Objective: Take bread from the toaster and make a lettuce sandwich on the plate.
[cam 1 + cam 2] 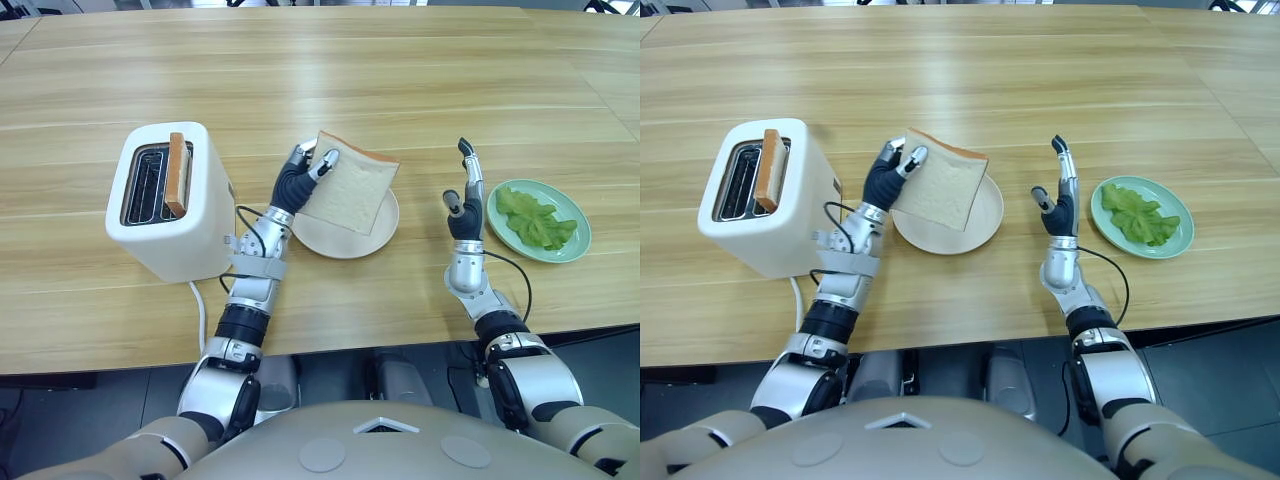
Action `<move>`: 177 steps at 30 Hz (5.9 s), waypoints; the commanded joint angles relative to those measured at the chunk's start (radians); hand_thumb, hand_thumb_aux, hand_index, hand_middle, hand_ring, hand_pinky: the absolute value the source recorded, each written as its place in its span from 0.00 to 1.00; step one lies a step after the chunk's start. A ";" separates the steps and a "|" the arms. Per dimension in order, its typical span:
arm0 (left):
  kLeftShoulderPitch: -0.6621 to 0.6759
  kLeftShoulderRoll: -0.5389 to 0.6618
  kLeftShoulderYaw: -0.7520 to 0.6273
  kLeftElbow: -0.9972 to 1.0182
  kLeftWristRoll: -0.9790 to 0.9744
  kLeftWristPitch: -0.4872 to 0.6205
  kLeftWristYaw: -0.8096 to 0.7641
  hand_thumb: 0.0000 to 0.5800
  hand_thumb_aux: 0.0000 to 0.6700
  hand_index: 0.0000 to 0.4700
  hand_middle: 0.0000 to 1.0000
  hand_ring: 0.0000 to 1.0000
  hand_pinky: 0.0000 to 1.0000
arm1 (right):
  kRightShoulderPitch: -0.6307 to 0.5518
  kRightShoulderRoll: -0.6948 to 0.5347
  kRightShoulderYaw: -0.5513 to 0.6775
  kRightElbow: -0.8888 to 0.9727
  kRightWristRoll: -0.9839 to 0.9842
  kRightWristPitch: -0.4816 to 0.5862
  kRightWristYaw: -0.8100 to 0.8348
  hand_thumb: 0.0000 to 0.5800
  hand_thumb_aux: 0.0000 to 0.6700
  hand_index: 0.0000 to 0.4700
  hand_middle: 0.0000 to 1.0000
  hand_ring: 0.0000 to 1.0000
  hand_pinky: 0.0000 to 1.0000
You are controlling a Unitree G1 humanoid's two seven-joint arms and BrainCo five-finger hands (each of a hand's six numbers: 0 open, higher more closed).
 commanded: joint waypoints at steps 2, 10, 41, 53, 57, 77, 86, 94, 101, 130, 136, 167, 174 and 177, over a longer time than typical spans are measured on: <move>-0.027 -0.025 -0.008 0.149 0.065 -0.025 0.070 1.00 1.00 0.98 1.00 1.00 1.00 | -0.012 -0.009 -0.007 0.018 0.008 0.005 -0.016 0.00 0.00 0.00 0.00 0.00 0.00; -0.129 0.040 -0.005 0.393 0.154 -0.086 0.145 1.00 1.00 0.98 1.00 1.00 1.00 | -0.019 0.000 0.005 0.033 0.004 0.006 -0.023 0.00 0.00 0.00 0.00 0.00 0.00; -0.258 0.076 -0.036 0.705 0.250 -0.118 0.182 0.00 0.00 0.00 0.00 0.00 0.00 | -0.040 -0.094 0.020 0.008 -0.109 0.118 -0.190 0.00 0.00 0.00 0.00 0.00 0.00; -0.239 0.097 -0.071 0.699 0.307 -0.138 0.264 0.00 0.00 0.00 0.00 0.00 0.00 | -0.070 -0.346 0.032 0.146 -0.185 0.475 -0.356 0.00 0.00 0.00 0.00 0.00 0.00; -0.210 0.121 -0.078 0.672 0.323 -0.163 0.298 0.00 0.00 0.00 0.00 0.00 0.00 | -0.095 -0.384 0.092 0.206 -0.224 0.617 -0.318 0.00 0.00 0.00 0.00 0.00 0.00; 0.181 0.236 -0.069 -0.027 0.451 -0.205 0.458 0.00 0.00 0.00 0.00 0.00 0.00 | -0.115 -0.407 0.164 0.376 -0.167 0.883 0.018 0.00 0.00 0.00 0.00 0.00 0.00; 0.229 0.238 -0.067 -0.113 0.435 -0.169 0.424 0.00 0.00 0.00 0.00 0.00 0.00 | -0.099 -0.397 0.182 0.393 -0.154 0.899 0.091 0.00 0.00 0.00 0.00 0.00 0.00; 0.235 0.234 -0.066 -0.133 0.433 -0.164 0.409 0.00 0.00 0.00 0.00 0.00 0.00 | -0.085 -0.394 0.192 0.398 -0.151 0.910 0.113 0.88 0.65 0.64 0.00 0.00 0.00; 0.245 0.236 -0.063 -0.150 0.430 -0.160 0.401 0.00 0.00 0.00 0.00 0.00 0.00 | -0.081 -0.399 0.195 0.399 -0.151 0.914 0.123 0.97 0.84 0.82 0.00 0.00 0.00; 0.245 0.211 -0.041 -0.128 0.417 -0.175 0.405 0.00 0.00 0.00 0.00 0.00 0.00 | -0.133 -0.392 0.252 0.301 -0.200 0.743 -0.243 1.00 1.00 0.98 0.00 0.00 0.00; 0.243 0.208 -0.043 -0.116 0.419 -0.176 0.409 0.00 0.00 0.00 0.00 0.00 0.00 | -0.157 -0.399 0.280 0.230 -0.231 0.706 -0.290 1.00 1.00 0.98 0.00 0.00 0.00; 0.173 0.178 -0.049 0.013 0.438 -0.211 0.476 0.00 0.00 0.00 0.00 0.00 0.00 | -0.147 -0.103 0.427 -0.166 -0.378 0.541 -0.249 1.00 1.00 0.98 0.00 0.00 0.00; 0.148 0.182 -0.050 0.053 0.439 -0.218 0.491 0.00 0.00 0.00 0.00 0.00 0.00 | -0.168 -0.015 0.479 -0.143 -0.404 0.498 -0.247 1.00 1.00 0.98 0.00 0.00 0.00; 0.142 0.183 -0.050 0.067 0.440 -0.224 0.496 0.00 0.00 0.00 0.00 0.00 0.00 | -0.158 -0.005 0.486 -0.162 -0.408 0.490 -0.241 1.00 1.00 0.98 0.00 0.00 0.00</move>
